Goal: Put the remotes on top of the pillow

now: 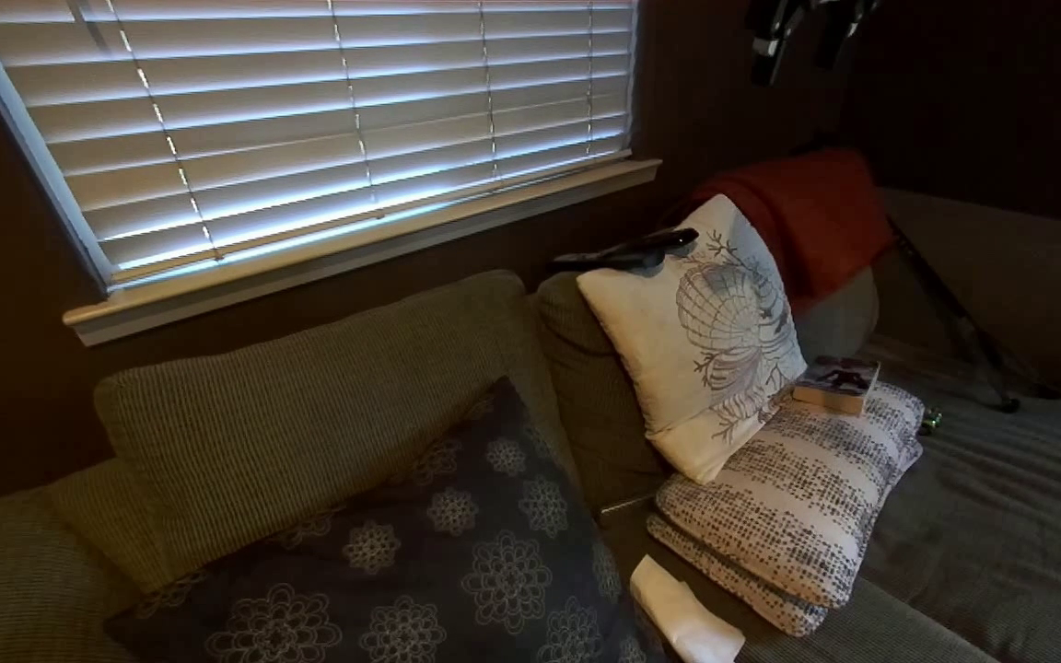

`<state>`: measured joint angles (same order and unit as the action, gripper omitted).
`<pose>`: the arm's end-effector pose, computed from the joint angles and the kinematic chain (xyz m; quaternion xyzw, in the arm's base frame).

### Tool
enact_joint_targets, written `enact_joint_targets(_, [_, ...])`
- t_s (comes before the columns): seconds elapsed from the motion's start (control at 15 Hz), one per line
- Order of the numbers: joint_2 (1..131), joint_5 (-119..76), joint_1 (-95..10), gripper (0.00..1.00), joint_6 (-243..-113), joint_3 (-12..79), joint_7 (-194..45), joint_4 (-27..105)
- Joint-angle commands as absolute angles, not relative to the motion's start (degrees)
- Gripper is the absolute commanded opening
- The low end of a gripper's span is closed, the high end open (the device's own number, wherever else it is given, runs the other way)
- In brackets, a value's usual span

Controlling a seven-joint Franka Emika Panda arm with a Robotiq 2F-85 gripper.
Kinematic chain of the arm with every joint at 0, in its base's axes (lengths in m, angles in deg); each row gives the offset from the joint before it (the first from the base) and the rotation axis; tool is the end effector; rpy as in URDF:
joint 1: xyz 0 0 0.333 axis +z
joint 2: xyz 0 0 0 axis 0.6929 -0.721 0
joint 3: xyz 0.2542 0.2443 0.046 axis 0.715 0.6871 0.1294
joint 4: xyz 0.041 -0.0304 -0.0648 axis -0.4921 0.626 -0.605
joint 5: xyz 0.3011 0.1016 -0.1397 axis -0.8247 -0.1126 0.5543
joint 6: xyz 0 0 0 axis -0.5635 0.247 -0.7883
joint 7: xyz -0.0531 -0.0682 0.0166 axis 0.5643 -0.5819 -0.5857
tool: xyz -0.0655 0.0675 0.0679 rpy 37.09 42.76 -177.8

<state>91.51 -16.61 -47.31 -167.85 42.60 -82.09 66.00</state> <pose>0.4843 0.0092 0.5646 0.9889 -0.0556 0.1261 0.0548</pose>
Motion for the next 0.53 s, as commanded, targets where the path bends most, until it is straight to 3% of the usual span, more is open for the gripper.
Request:
enact_joint_targets(0.0, [83.88,-14.23,-46.37,1.0,-162.25,41.18,-78.92,56.16])
enact_joint_targets(0.47, [72.44,-11.21,-46.41,1.0,-164.91,38.65,-69.84,46.33])
